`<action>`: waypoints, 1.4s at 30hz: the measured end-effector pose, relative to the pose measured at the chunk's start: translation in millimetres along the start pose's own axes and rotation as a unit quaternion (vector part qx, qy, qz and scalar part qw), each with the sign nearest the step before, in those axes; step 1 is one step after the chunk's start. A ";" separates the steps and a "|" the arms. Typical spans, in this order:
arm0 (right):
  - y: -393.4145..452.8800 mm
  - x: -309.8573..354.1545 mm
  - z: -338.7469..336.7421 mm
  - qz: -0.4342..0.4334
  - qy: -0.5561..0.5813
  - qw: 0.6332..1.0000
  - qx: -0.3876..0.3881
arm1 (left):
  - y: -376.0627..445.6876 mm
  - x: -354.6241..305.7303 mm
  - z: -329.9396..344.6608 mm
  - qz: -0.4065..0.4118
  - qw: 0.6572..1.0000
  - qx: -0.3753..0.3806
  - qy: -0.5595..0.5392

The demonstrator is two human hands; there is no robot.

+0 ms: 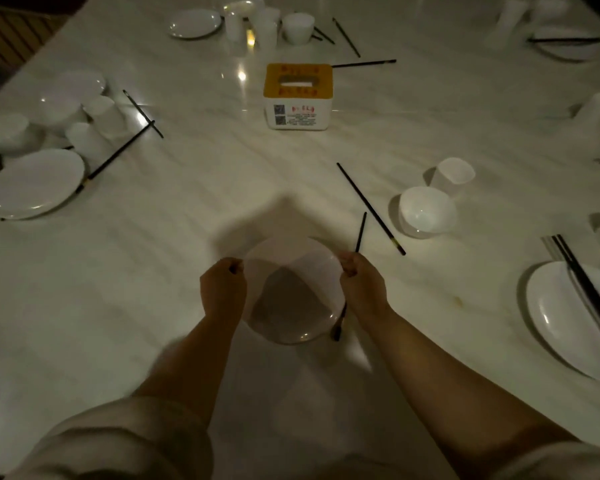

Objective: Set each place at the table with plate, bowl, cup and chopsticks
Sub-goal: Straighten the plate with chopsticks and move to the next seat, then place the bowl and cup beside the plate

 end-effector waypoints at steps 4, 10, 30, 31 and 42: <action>2.5 1.3 3.0 -0.004 -0.018 1.000 -0.021 | 6.5 0.5 5.8 0.017 0.999 0.027 0.022; -0.6 5.2 -1.0 0.027 0.043 0.998 -0.040 | 7.9 -14.6 8.0 0.090 0.995 -0.027 0.037; 84.9 1.4 -126.8 0.076 0.166 0.960 -0.212 | -41.7 -233.9 96.2 0.184 0.940 0.264 -0.112; 88.3 1.7 -129.8 0.071 0.166 0.962 -0.207 | -42.2 -237.5 97.3 0.178 0.938 0.275 -0.111; 76.8 -9.4 -138.6 0.029 0.174 0.965 -0.196 | -51.3 -225.3 113.2 0.074 0.921 0.264 -0.278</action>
Point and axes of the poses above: each hand's wrist, its own y-axis towards the middle knuckle, its own z-axis out of the palm, x = y × z, the point moved 2 cm from there along y, towards the middle knuckle, and after that the axes turned 12 degrees about y, right-handed, at the moved point
